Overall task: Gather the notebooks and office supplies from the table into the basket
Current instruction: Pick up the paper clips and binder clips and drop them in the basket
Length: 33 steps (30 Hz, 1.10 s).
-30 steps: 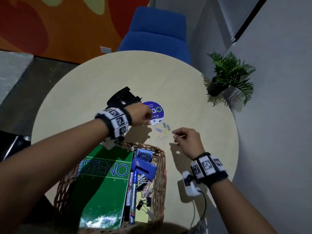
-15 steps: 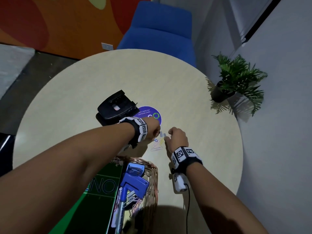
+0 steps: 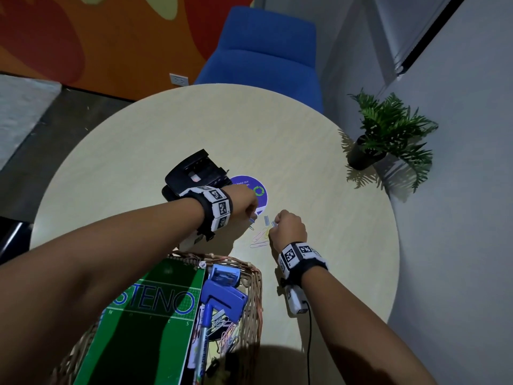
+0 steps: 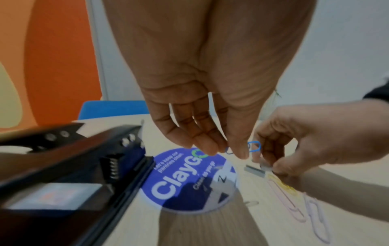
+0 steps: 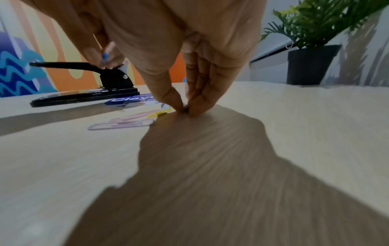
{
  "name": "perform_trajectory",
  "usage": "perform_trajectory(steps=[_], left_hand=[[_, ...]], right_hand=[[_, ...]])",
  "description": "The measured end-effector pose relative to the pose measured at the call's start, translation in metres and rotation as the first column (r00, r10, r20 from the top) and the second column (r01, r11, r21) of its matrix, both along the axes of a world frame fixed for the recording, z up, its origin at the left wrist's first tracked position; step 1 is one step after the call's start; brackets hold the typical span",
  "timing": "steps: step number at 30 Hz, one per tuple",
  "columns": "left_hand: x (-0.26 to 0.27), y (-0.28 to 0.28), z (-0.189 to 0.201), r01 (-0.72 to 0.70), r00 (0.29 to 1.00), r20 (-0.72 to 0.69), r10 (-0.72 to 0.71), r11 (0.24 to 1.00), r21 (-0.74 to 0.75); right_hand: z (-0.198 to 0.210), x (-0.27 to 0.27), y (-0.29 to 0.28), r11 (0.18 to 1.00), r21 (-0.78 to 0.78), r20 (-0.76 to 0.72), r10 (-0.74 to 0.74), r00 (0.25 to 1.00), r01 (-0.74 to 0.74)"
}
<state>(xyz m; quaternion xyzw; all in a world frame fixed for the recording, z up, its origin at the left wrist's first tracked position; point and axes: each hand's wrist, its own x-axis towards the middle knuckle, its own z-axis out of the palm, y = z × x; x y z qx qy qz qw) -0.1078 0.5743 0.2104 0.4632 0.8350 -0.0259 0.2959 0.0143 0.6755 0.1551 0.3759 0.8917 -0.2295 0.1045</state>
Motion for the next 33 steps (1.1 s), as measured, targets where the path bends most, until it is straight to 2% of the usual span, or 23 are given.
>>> perform_trajectory(steps=[2,5,9,12,16,22,25,28,30,33], left_hand=[[-0.006,-0.009,0.015,-0.003,1.000,0.014,0.003,1.000,0.022],[-0.008,-0.032,0.035,-0.082,0.997,0.029,0.079,0.985,0.155],[0.009,-0.070,0.059,-0.090,0.986,0.164,0.039,0.944,0.317],[0.031,-0.097,0.066,-0.054,0.976,0.218,-0.028,0.931,0.361],[0.068,-0.128,0.057,0.053,0.955,0.258,-0.146,0.940,0.336],[0.112,-0.152,0.032,0.196,0.920,0.313,-0.235,0.969,0.151],[0.110,-0.161,0.027,0.168,0.934,0.291,-0.208,0.974,0.155],[0.098,-0.169,0.028,0.077,0.961,0.248,-0.123,0.979,0.187],[0.089,-0.174,0.031,0.022,0.973,0.220,-0.068,0.979,0.204],[0.076,-0.177,0.034,-0.016,0.986,0.166,-0.016,0.982,0.190]], right_hand=[[0.001,-0.002,-0.001,0.997,0.049,0.024,0.050,0.998,-0.051],[0.005,0.000,-0.003,0.994,0.066,0.075,0.078,0.994,-0.083],[0.017,0.015,-0.002,0.998,0.001,-0.028,-0.060,0.998,0.060],[0.031,0.032,0.001,0.990,-0.115,-0.123,-0.101,0.987,0.087],[0.054,0.060,-0.010,0.952,-0.297,-0.261,-0.154,0.953,0.072],[0.066,0.089,-0.044,0.883,-0.467,-0.236,-0.082,0.968,-0.039],[0.073,0.100,-0.062,0.897,-0.428,-0.250,0.003,0.968,-0.114],[0.082,0.110,-0.071,0.951,-0.273,-0.303,0.056,0.951,-0.143],[0.089,0.116,-0.075,0.960,-0.225,-0.339,0.081,0.937,-0.164],[0.096,0.125,-0.089,0.899,-0.346,-0.342,0.144,0.929,-0.267]])
